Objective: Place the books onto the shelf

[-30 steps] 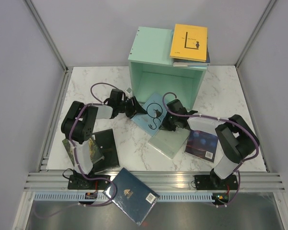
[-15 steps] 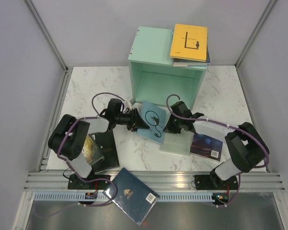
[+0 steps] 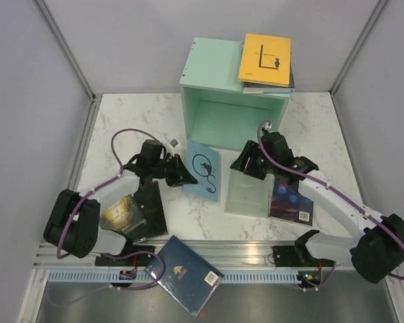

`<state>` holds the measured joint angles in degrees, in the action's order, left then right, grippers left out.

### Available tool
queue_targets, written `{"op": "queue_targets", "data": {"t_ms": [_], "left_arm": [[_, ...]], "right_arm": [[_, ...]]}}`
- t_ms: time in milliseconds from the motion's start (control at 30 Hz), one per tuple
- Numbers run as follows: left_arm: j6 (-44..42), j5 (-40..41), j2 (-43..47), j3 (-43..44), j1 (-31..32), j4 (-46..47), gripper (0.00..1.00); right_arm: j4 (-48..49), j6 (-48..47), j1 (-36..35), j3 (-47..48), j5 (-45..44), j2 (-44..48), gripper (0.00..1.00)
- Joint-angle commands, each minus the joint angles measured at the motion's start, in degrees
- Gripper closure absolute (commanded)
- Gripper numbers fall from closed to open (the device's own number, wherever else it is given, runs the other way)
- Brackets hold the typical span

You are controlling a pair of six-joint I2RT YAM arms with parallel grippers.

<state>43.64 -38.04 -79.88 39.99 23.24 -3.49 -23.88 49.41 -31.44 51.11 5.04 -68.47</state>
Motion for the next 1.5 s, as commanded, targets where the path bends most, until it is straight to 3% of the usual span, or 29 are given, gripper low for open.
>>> {"op": "queue_targets", "data": {"t_ms": [0, 67, 100, 133, 267, 433, 567, 700, 933, 1067, 1267, 1433, 1467], "left_arm": [[-1.80, 2.80, 7.61, 3.42, 0.13, -1.69, 0.98], [-3.29, -0.52, 12.27, 7.18, -0.22, -5.28, 0.98], [-4.95, -1.93, 13.33, 8.86, -0.48, -6.87, 0.98], [-5.75, -3.51, 15.26, 10.62, -0.92, -8.80, 0.98], [-7.95, -10.64, 19.39, 19.93, -1.80, -14.87, 0.98], [-9.89, -7.40, 19.76, 34.79, -5.56, -22.18, 0.98], [-8.84, -7.04, 13.80, 47.59, -8.04, -21.83, 0.98], [-7.43, -8.01, 2.30, 61.06, -8.48, -21.48, 0.98], [-0.40, -9.33, -23.80, 88.39, -11.55, -24.02, 0.98], [5.30, -16.25, -40.04, 103.49, -12.96, -23.94, 0.98], [7.34, -20.31, -44.57, 103.37, -13.14, -23.85, 0.91], [9.53, -23.39, -47.03, 103.19, -14.28, -24.02, 0.69], [10.15, -24.18, -47.39, 103.10, -14.54, -24.55, 0.60]], "right_arm": [[-4.33, -2.12, 0.50, 3.90, 1.73, 3.50, 0.32], [-5.74, -2.91, 0.50, 5.13, 2.43, 7.46, 0.19], [-5.83, -3.09, 0.42, 5.40, 2.95, 8.86, 0.07], [-5.83, -3.09, 0.50, 5.40, 3.57, 11.31, 0.05], [-7.32, -2.04, 0.50, 3.82, 5.68, 15.81, 0.02], [-10.04, -0.98, 0.50, -0.30, 6.21, 22.04, 0.02], [-11.19, -0.10, 0.42, -2.68, 7.09, 24.69, 0.03], [-11.45, 0.08, 0.59, -3.13, 7.09, 25.66, 0.03], [-12.51, -0.54, 0.50, -1.89, 6.65, 25.66, 0.04], [-13.56, -0.63, 0.50, -2.51, 6.04, 26.89, 0.04], [-14.44, -1.33, 0.50, -3.12, 5.33, 27.51, 0.04], [-14.44, -2.12, 0.50, -3.48, 5.24, 25.93, 0.04], [-14.35, -2.21, 0.50, -3.48, 5.25, 25.67, 0.04]]}}
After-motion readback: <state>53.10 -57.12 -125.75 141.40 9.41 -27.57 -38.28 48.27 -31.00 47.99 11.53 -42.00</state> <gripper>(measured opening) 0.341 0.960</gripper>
